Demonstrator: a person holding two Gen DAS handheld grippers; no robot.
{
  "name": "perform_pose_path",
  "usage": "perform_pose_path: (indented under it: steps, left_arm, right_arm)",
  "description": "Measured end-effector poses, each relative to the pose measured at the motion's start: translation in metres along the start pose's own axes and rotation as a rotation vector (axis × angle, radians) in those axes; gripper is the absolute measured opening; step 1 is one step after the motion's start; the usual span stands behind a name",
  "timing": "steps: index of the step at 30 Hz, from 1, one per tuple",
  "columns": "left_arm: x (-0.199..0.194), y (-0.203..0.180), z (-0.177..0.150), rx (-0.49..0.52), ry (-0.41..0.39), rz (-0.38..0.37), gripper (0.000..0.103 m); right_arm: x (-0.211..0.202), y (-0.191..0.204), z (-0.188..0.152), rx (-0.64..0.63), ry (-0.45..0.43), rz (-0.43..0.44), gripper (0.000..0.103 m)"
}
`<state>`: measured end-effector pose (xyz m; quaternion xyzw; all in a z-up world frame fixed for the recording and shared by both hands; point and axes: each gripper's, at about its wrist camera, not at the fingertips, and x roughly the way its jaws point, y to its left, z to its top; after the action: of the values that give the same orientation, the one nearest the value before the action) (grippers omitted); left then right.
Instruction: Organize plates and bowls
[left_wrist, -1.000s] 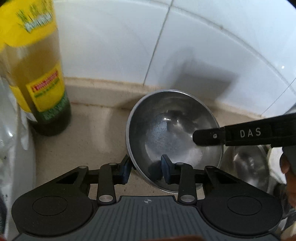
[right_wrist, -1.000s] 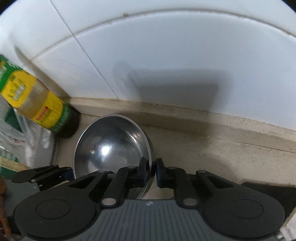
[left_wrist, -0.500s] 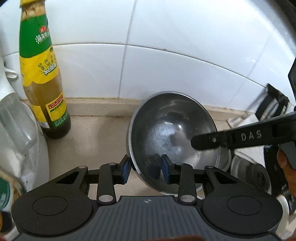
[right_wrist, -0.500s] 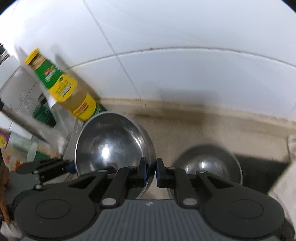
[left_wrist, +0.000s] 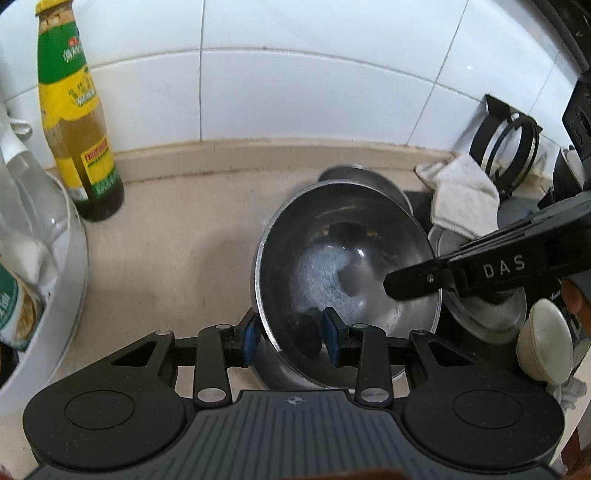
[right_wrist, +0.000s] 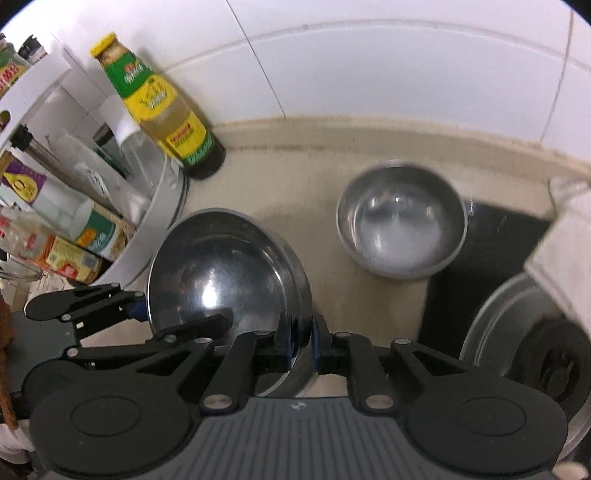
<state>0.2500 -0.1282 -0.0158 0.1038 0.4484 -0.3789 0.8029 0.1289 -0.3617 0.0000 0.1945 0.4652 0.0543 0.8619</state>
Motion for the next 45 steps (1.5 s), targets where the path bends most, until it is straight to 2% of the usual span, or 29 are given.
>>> perform_pose_path:
  steps: [7,12,18,23,28,32,40,45]
  left_arm:
    - [0.006,0.004,-0.010,0.000,0.031,0.002,0.043]
    - [-0.002,0.007,-0.009,0.010,0.010,0.005,0.044]
    - [-0.011,0.022,0.002,-0.011,-0.031,0.036,0.048]
    - [-0.009,0.023,0.013,-0.016,-0.045,0.026,0.050]
    - [-0.003,0.015,0.031,-0.005,-0.067,0.006,0.053]
    - [0.008,0.004,0.048,0.011,-0.064,-0.012,0.056]
    - [0.053,-0.027,0.073,0.056,-0.028,-0.045,0.063]
    - [0.082,-0.030,0.088,0.040,-0.004,-0.058,0.067]
  right_arm:
    - [0.011,0.004,-0.011,-0.002,0.033,-0.019,0.013]
    - [0.015,0.005,-0.011,-0.009,0.085,-0.036,0.015]
    - [0.003,0.002,-0.007,-0.034,0.033,-0.073,0.018]
    - [-0.004,-0.006,-0.001,-0.018,-0.004,-0.094,0.019]
    - [-0.011,-0.034,0.011,0.085,-0.060,-0.119,0.019]
    - [-0.012,-0.053,0.018,0.120,-0.093,-0.183,0.019]
    - [-0.001,-0.088,0.035,0.220,-0.105,-0.205,0.019]
    - [0.008,-0.101,0.037,0.255,-0.099,-0.202,0.021]
